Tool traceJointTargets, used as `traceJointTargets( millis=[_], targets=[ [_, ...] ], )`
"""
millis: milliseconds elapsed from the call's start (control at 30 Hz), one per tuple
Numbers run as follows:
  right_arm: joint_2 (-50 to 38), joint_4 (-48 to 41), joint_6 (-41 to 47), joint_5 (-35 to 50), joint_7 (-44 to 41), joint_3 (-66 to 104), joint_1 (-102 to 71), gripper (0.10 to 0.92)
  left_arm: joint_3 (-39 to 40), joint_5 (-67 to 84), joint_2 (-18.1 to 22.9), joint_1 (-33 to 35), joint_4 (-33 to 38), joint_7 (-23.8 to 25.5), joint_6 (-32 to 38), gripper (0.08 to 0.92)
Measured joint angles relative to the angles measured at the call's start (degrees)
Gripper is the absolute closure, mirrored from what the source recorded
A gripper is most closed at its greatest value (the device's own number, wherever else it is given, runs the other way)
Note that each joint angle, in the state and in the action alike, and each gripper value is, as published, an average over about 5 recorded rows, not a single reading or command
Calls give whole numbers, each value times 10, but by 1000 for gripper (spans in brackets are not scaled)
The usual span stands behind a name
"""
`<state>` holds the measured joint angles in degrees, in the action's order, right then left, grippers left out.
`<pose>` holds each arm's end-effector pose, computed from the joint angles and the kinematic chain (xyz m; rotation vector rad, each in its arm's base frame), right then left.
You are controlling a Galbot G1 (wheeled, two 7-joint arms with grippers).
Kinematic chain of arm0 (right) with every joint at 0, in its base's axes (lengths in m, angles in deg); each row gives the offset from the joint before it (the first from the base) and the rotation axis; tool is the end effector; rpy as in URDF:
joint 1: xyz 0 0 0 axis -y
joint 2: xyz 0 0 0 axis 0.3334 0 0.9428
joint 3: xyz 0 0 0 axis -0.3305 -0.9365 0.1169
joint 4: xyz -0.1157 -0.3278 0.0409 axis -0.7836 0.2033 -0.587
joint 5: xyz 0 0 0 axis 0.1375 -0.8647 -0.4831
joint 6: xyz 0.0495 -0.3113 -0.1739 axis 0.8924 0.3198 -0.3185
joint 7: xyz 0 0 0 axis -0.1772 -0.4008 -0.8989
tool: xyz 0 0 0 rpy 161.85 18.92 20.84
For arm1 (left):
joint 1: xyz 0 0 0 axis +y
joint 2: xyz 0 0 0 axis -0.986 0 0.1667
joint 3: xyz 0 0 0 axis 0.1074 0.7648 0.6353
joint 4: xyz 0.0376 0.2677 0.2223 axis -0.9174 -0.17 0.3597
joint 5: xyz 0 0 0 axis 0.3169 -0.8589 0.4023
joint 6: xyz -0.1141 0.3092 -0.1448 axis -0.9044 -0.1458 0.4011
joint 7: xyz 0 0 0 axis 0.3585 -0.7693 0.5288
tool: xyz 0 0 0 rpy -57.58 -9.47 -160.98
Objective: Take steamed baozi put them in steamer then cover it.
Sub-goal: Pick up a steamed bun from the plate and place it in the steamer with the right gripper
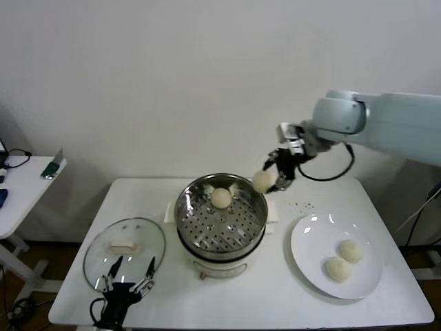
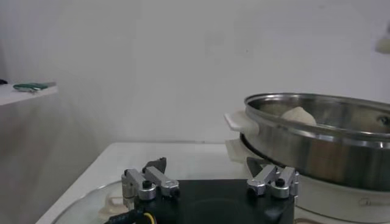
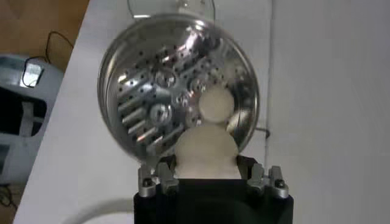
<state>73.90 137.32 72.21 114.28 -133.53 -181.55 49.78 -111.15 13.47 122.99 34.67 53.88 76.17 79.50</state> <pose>0.4893 0.0307 0.0354 1.4357 -1.5686 1.3940 0.1103 0.0503 -0.3204 -0.0498 -2.9189 0.0444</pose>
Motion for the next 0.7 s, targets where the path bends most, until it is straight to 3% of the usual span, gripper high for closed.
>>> traceJointTargets(
  millis=[333,700],
  targets=[
    [135,-39,30,23,40,36,-76,355,-4,1,0,2,-2,0,1,177],
    [219,-117,37,-19,56,47,-175,355,-4,0,0,6,-4,0,3,177]
  ],
)
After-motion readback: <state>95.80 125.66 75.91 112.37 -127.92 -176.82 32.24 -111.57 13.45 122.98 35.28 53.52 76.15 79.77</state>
